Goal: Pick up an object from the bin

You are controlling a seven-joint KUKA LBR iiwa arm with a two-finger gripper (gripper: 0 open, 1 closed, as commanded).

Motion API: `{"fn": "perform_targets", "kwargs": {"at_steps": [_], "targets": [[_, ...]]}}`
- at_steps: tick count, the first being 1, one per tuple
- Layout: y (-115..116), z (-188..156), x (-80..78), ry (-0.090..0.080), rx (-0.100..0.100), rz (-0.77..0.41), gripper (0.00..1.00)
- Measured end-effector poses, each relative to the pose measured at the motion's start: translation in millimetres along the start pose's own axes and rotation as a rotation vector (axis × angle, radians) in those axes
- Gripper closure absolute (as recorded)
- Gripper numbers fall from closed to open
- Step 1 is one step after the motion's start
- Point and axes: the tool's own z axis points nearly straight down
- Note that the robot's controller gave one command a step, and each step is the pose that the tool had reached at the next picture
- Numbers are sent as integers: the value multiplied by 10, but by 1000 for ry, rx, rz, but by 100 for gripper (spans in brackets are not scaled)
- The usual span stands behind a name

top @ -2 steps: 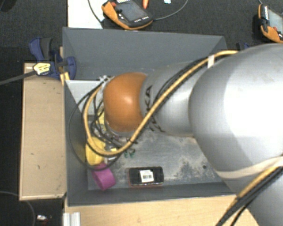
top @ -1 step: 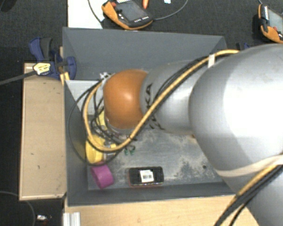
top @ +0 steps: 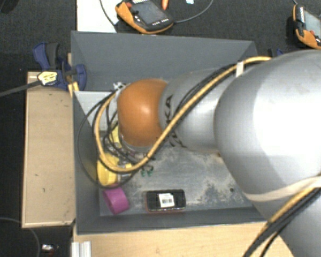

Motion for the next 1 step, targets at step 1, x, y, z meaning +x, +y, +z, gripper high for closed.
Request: {"fn": "perform_targets", "kwargs": {"at_steps": [1], "targets": [[-1, -39, -3, -3, -1, 2, 100]]}}
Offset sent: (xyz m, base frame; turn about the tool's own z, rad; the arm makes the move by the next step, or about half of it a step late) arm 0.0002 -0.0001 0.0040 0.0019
